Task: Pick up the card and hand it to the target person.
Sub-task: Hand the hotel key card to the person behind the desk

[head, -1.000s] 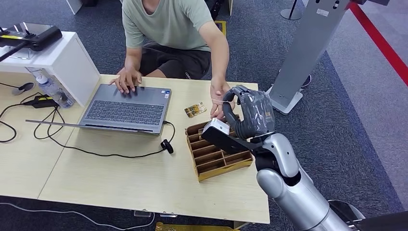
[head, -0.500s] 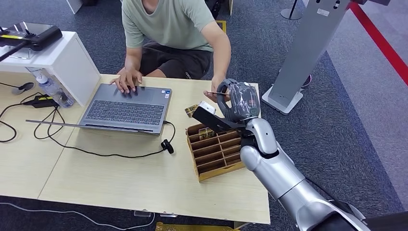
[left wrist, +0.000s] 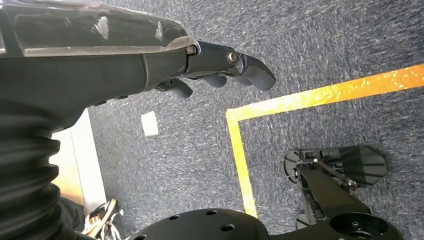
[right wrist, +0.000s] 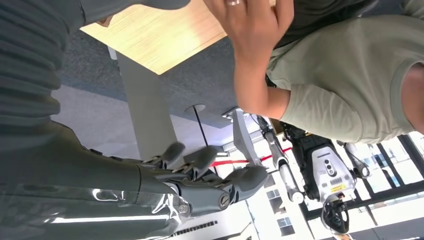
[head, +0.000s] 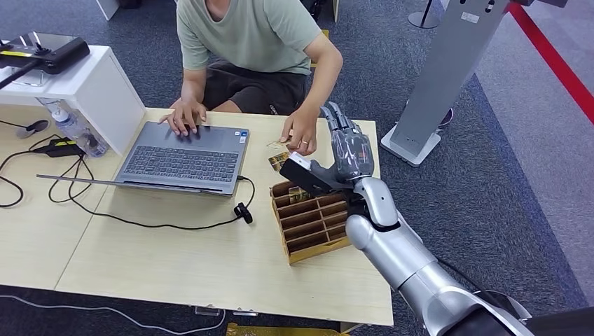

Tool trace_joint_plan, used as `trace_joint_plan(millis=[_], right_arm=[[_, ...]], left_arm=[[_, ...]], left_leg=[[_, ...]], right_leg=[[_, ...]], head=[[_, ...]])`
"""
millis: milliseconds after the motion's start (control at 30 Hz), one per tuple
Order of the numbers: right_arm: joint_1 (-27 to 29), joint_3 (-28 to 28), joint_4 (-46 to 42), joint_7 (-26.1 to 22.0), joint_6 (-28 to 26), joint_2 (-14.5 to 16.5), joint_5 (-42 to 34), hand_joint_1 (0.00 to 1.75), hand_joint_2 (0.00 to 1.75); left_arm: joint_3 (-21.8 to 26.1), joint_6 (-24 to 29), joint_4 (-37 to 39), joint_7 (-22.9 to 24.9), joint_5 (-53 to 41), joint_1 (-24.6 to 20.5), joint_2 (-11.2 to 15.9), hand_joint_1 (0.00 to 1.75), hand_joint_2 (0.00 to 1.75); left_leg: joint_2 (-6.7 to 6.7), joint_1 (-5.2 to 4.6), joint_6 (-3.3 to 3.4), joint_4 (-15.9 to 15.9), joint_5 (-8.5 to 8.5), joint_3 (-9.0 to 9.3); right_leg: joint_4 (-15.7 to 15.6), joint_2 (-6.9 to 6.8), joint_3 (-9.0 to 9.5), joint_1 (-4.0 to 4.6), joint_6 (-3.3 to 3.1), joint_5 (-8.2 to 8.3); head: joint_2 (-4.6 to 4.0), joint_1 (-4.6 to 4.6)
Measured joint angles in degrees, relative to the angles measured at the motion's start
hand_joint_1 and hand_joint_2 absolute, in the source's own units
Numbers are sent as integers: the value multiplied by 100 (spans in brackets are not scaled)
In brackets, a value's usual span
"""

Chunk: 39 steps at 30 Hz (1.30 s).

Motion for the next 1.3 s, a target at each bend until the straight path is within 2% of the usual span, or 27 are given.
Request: trace_joint_plan(millis=[367, 567, 667, 833, 1000, 1300], right_arm=[[241, -184, -581, 23, -19, -231, -391, 0, 175], [1186, -611, -1988, -723, 230, -743, -2503, 0, 175], [1777, -780, -2582, -1217, 434, -987, -3267, 0, 175], [2636, -993, -3263, -1661, 663, -1341, -3510, 0, 175], [3438, -1128, -3622, -1996, 1059, -1551, -3696, 0, 175], [3827, -1191, -3812, -2230, 1573, -1656, -4220, 0, 175]], left_arm=[[-15, 32, 8, -26, 131, 15, 0, 0, 175], [-10, 90, 26, 33, 317, 47, 0, 0, 175], [-1, 120, 27, 37, 398, 52, 0, 0, 175], [39, 151, 29, 37, 488, 54, 0, 0, 175], [82, 173, 30, 39, 519, 54, 0, 0, 175], [126, 153, 31, 57, 501, 48, 0, 0, 175]], left_leg=[[1, 0, 0, 1, -1, 0], [3, 0, 4, 2, -6, 0], [1, 0, 8, 2, -9, -1], [3, 0, 11, 2, -11, 1], [4, 0, 11, 1, -12, -1], [5, 0, 11, 1, -11, 1]], right_leg=[[-3, -1, -3, 0, 0, 0], [-9, 3, -3, 0, 2, -1], [-11, 1, -2, 0, 4, -3], [-13, 2, 1, 0, 4, -4], [-13, 2, 1, 0, 4, -4], [-12, 3, 5, 0, 4, -4]], head=[[0, -9], [0, 1], [0, 1], [0, -1], [0, 2], [0, -1]])
